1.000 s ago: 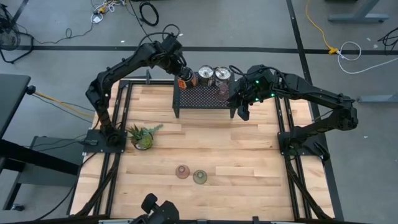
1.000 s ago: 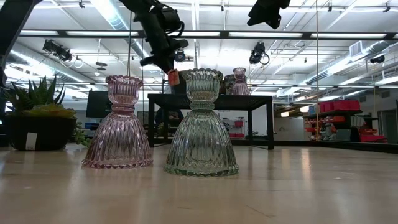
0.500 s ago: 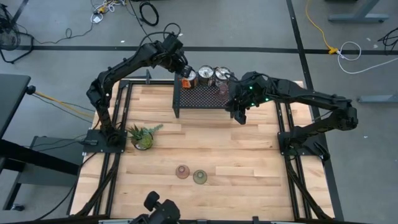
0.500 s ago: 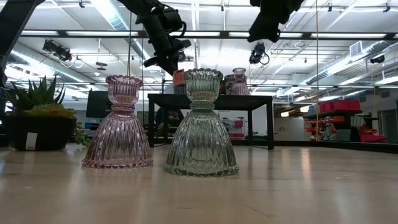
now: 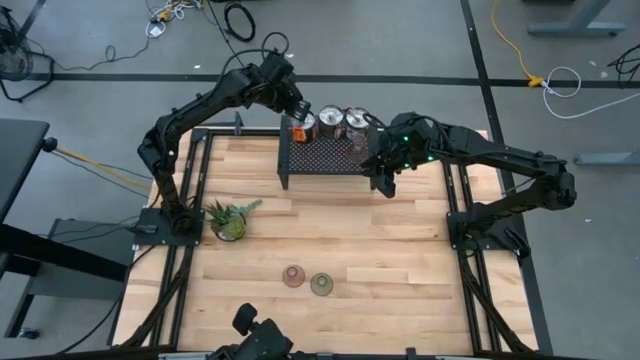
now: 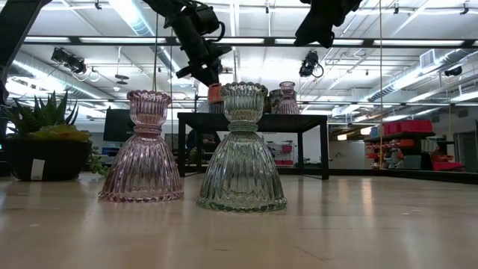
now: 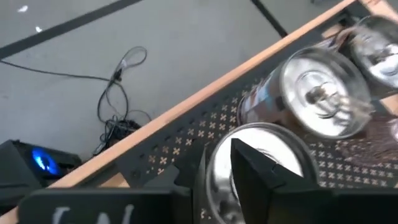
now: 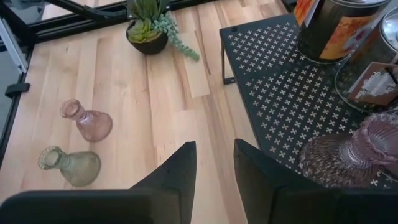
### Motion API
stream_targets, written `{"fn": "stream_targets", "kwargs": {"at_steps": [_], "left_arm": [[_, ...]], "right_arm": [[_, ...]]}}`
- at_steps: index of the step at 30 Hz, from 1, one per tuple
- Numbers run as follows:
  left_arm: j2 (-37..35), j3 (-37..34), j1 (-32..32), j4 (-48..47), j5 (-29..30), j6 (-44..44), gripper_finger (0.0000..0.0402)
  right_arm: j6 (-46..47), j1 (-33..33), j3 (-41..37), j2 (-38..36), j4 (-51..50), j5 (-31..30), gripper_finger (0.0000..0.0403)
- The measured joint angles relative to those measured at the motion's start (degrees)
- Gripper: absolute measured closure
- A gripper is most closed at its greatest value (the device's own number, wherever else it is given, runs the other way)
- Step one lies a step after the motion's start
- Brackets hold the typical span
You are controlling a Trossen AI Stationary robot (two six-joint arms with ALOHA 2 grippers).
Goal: Pick & Place candle stick holders
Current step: Put the pink glass candle holder on the shelf
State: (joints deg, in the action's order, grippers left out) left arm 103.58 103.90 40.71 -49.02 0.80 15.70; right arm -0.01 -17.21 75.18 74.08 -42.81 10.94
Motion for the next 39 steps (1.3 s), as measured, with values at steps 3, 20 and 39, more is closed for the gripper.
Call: {"fn": "stream_targets", "kwargs": {"at_steps": [3, 20, 39], "left_arm": [[-0.82, 0.0, 0.0, 1.23, -0.12, -0.64, 0.0317], [-19.63, -1.46, -12.87, 1.74, -9.55, -21.11, 0.0322], [-46.65, -66.89, -60.26, 45.8, 17.52, -2.27, 0.0323]], "right_arm": [[0.0, 0.0, 0.0, 0.0, -0.06, 0.0, 0.0295], [-2.38, 5.08, 0.02, -1.27, 7.99, 0.09, 0.0295], [0.24, 7.85, 0.07, -9.75, 8.13, -7.5, 0.0295]]}}
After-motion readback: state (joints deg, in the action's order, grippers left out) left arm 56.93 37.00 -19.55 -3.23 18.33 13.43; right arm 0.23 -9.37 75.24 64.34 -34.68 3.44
